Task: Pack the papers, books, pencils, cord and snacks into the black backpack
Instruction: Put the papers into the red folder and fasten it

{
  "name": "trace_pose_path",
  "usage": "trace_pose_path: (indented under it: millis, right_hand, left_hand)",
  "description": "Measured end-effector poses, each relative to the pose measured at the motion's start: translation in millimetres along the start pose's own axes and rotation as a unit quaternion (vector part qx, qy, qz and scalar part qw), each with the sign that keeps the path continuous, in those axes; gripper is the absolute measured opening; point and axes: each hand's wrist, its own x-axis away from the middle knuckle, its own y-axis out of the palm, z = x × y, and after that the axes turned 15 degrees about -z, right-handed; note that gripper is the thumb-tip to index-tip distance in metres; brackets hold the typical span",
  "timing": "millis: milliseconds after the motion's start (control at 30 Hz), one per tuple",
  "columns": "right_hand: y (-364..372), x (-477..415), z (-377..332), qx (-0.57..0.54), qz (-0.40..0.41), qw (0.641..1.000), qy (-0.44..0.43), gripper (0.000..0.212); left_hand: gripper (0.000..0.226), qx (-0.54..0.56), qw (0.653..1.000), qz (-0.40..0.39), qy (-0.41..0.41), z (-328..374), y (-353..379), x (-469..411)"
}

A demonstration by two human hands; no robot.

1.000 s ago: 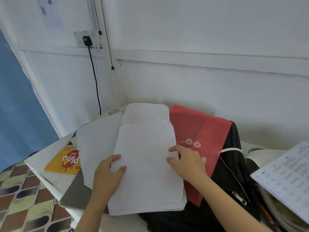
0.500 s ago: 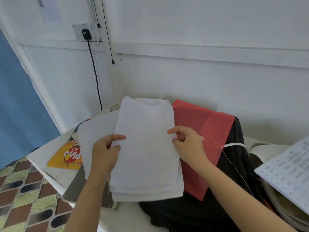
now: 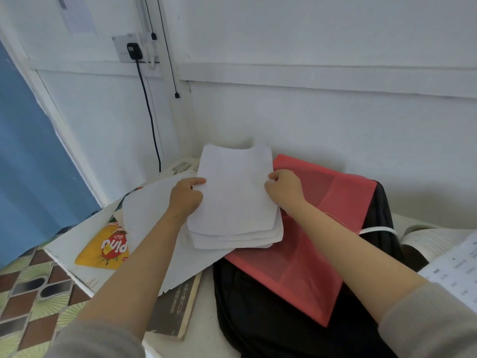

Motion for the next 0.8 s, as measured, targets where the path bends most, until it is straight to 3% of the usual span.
trace_pose_path:
  millis: [167,300,500,633,800]
  right_hand:
    - [9,-1,5,0.115,-0.024,0.990,0.071,0.050]
    - [14,2,1,0.073,-0.055,0.993,0.077,0.049]
    - [10,18,5,-0.088,0.014,0.992,-0.089,0.049]
    - [2,30,1,-0.098,0.081,0.977,-0.171,0.044]
    - [-20,51,-3,-0.108,0.132,0.951,-0.257,0.045]
  left_hand:
    - [0.052,0.035,0.999,-0.020,-0.029,-14,5,-5]
    - [0.051,0.089,0.995,-0.027,-0.029,-11,7,-4]
    - [0.046,0.155,0.988,-0.019,-0.009,-4,0,3]
    - [0.054,0.193,0.977,-0.016,0.089,18,-1,20]
    - [0.062,0.175,0.956,0.048,0.230,41,2,45]
